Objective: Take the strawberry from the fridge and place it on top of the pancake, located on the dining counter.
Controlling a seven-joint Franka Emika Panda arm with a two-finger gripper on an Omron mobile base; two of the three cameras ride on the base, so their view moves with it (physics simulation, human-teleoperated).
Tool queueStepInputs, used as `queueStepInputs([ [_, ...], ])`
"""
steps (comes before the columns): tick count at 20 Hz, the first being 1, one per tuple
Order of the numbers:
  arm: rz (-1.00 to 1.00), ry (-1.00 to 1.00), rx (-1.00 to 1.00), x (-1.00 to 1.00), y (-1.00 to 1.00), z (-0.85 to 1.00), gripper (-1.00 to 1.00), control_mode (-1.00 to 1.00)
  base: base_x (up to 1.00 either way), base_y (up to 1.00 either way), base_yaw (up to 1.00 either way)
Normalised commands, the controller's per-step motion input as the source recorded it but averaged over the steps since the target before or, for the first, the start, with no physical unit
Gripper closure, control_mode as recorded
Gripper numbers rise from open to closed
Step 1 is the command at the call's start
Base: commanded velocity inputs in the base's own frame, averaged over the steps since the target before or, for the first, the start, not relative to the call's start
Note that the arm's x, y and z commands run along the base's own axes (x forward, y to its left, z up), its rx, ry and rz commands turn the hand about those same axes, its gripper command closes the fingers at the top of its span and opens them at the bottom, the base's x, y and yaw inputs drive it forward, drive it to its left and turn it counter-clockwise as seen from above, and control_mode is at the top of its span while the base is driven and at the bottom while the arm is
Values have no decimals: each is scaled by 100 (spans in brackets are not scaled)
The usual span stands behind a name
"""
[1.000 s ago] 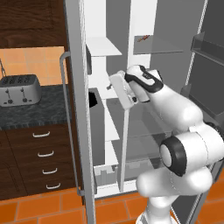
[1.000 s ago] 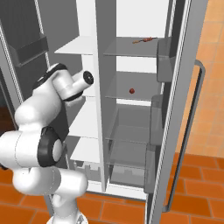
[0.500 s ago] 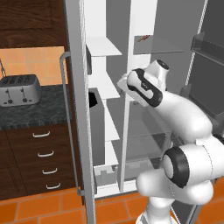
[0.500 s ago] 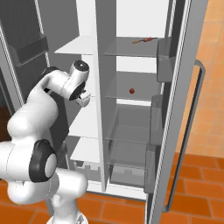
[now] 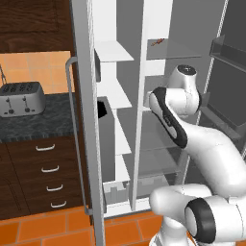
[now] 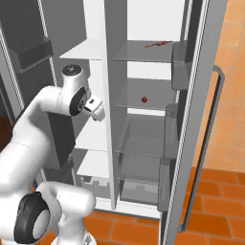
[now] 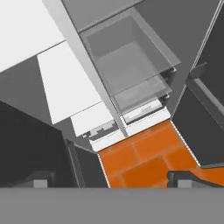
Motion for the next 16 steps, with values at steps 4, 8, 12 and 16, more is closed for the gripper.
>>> queueStepInputs([
  [4, 0, -16, -11, -100, -3, 1, -100, -100, 0, 0, 0],
  [8, 6, -17, 0, -99, -15, 0, -100, -100, 0, 0, 0],
  [12, 0, -2, -7, -57, -24, -15, -100, -100, 0, 0, 0],
  [16, 0, 0, -6, -34, -4, -16, -100, -100, 0, 0, 0],
])
